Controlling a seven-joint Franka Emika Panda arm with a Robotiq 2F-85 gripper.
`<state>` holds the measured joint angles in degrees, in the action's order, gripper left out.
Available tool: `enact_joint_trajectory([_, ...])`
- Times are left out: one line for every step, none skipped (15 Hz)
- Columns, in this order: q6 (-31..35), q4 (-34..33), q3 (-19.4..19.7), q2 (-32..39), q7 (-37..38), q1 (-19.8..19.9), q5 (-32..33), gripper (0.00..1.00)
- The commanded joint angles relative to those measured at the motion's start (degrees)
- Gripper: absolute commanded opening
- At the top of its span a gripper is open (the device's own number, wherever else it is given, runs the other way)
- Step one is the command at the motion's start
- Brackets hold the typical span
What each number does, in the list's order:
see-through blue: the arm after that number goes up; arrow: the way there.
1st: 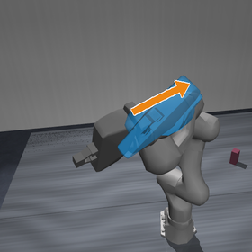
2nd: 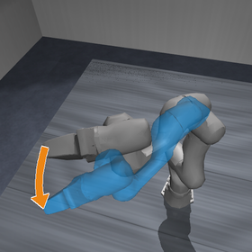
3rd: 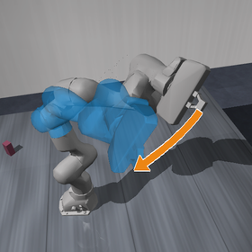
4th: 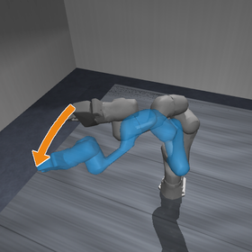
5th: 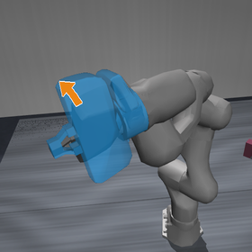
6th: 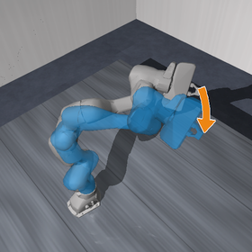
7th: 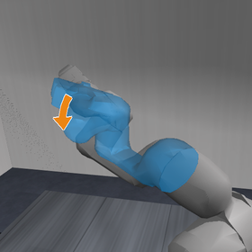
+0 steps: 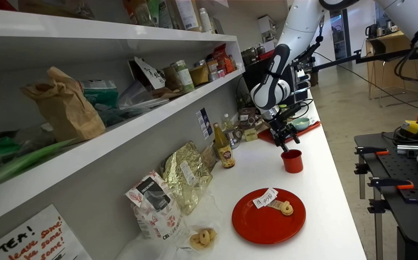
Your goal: Put the cup on the plate
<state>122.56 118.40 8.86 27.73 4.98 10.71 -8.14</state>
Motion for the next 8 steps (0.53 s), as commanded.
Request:
enact_joint_trajectory([-1.6,-4.6,-0.1,4.0,1.7,0.4,-0.4,1.0])
enact_joint_trajectory([-1.9,-5.2,-0.2,4.5,1.4,0.5,-0.4,1.0])
enact_joint_trajectory([-2.4,-5.9,-0.3,5.0,1.0,0.7,-0.4,1.0])
enact_joint_trajectory([-2.5,-6.3,-0.3,5.4,0.9,0.8,-0.4,1.0])
enact_joint_trajectory([-2.8,-6.8,-0.3,5.6,0.8,0.9,-0.4,1.0])
enact_joint_trajectory([-3.0,-7.2,-0.4,5.9,0.7,0.9,-0.3,1.0])
enact_joint_trajectory([-2.8,-7.4,-0.3,6.2,0.6,0.7,0.1,0.75])
enact_joint_trajectory([-2.9,-7.8,-0.2,6.4,0.7,0.6,0.3,0.74])
